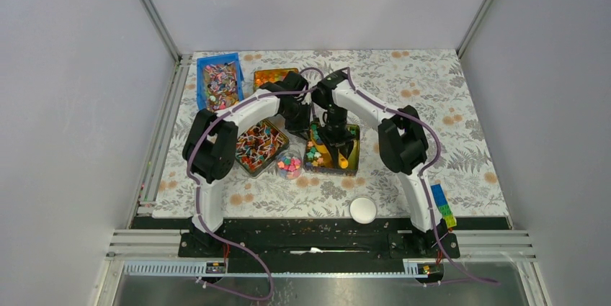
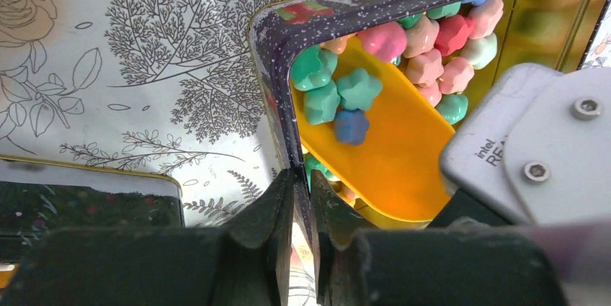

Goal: Pack the candies
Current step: Scoop the fake candies from the storage box.

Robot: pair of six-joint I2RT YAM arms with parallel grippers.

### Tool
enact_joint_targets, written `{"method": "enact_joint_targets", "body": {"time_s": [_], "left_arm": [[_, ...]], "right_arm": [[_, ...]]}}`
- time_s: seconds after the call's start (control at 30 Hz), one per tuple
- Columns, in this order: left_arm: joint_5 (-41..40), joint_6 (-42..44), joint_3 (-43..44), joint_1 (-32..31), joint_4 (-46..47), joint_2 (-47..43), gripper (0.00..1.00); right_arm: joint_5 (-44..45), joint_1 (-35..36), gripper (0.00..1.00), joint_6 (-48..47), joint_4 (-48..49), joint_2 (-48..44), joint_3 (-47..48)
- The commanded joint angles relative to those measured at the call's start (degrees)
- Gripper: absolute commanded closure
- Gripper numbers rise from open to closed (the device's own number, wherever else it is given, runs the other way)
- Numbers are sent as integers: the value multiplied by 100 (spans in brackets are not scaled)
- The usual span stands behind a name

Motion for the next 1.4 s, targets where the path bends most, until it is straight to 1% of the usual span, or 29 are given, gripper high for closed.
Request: {"method": "enact_joint_targets", "body": {"time_s": [0.0,0.13,0.27,0.3,0.37,0.4,0.47,0.5,0.8,1.03,1.13,1.37], "left_arm": [[54,100,241,-52,94,27,88],[20,108,250,-57,98,-18,87],[-39,87,237,-50,97,-98,81],[-47,70,241,-51,102,-115,77],[-48,37,249,-42,111,-164,67],[-50,11,243,-35,127,-194,63],[-59,-46,242,-10,173,-285,57],[-61,-96,243,12,191,-326,55],[45,-608,-263,419,632,-941,51],[-46,-750,-633,644,794,-1460,39],[-71,-783,-813,686,863,-1701,36],[-183,-767,-1372,761,955,-2224,33]], "right_arm": [[128,59,100,-44,-98,118,131],[278,51,100,-113,497,-180,-586],[329,59,100,-189,929,-652,-1243],[339,65,100,-219,1031,-755,-1380],[381,61,100,-263,1208,-920,-1623],[394,62,100,-280,1277,-972,-1690],[401,65,100,-320,1318,-1030,-1746],[386,61,100,-327,1321,-1049,-1756],[413,61,100,-464,1801,-1373,-2264],[524,67,100,-536,1982,-1658,-2639],[566,79,100,-535,2004,-1812,-2733],[680,168,100,-481,1960,-2224,-2893]]}}
